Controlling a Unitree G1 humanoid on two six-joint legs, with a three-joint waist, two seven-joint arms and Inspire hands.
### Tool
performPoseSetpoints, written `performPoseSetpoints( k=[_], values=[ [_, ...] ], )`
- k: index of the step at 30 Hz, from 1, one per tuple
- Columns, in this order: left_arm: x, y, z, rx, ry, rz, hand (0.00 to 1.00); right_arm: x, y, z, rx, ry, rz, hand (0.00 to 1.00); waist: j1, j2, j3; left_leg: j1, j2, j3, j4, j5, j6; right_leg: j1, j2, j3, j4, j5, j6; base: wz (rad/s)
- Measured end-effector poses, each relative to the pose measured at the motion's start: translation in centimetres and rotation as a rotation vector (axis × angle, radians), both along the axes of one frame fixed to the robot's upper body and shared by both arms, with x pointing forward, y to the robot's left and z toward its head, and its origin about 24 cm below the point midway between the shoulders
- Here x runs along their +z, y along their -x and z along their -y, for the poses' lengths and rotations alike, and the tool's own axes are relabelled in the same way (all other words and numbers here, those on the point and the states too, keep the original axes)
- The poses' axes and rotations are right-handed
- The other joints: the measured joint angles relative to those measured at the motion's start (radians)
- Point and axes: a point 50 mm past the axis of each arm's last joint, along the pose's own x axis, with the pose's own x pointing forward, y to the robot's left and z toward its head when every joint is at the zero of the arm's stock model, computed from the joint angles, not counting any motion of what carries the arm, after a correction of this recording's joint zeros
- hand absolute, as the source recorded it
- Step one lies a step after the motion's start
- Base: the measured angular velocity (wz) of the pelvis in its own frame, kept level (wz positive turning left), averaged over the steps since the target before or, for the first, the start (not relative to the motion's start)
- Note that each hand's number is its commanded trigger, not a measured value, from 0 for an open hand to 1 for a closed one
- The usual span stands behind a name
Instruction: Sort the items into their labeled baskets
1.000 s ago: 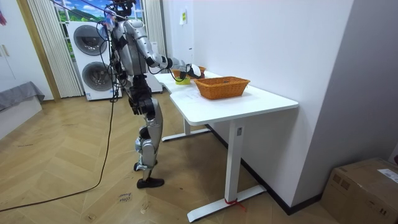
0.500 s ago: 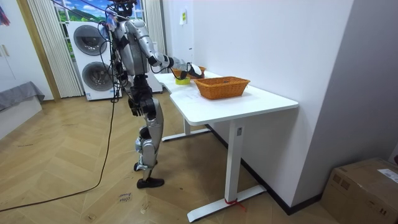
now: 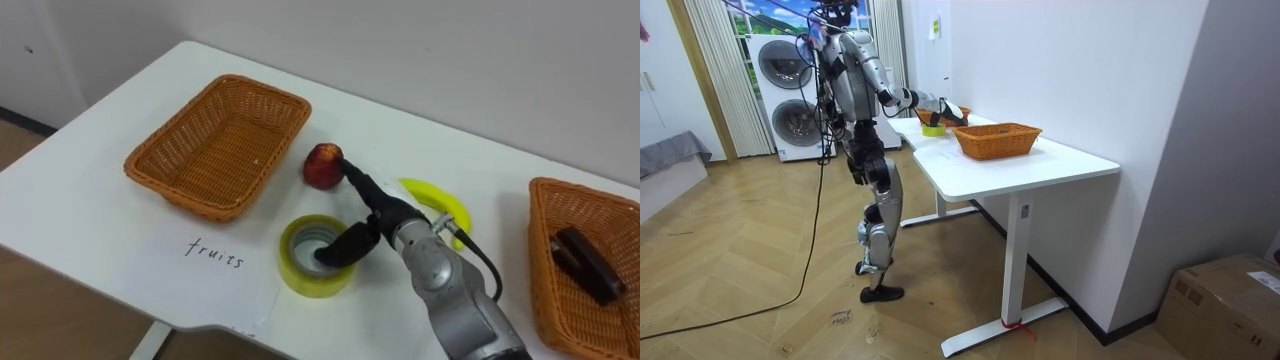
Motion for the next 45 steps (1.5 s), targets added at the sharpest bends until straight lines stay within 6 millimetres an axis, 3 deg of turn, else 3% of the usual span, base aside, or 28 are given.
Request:
performPoseSetpoints(
  k=[17,25,30,45],
  values=[
    [0.2,-0.2,-0.1,-0.041,-0.019,0.004,0.00,0.8,0.5,-0.6,0.086,0.086,-0.027,0.00,-0.008,0.009,-0.0052,0.007,0.000,-0.002,-0.001,0.000,0.000,0.005,0.000,0.001,0.000,0.000,0.000,0.00],
    [0.2,-0.4,-0.2,-0.059,-0.015,-0.007,0.00,1.3,0.9,-0.6,0.156,0.118,-0.100,0.00,-0.008,0.000,-0.0068,0.012,0.001,0.008,-0.006,0.000,0.000,-0.001,0.000,0.006,0.002,0.000,0.000,-0.02],
    [0.2,-0.5,-0.2,-0.059,-0.010,-0.007,0.00,1.4,1.1,-0.7,0.181,0.114,-0.144,0.00,-0.008,-0.011,-0.0059,0.012,0.002,0.010,-0.005,0.000,0.000,-0.002,0.001,0.008,0.002,0.000,0.000,0.00],
    [0.3,-0.6,-0.4,-0.041,-0.003,0.000,0.00,1.5,1.7,-0.1,0.255,0.184,-0.241,0.00,-0.009,-0.004,-0.0008,0.009,0.003,0.014,-0.002,0.000,0.001,-0.014,-0.004,0.000,0.019,0.000,0.000,-0.01]
  ],
)
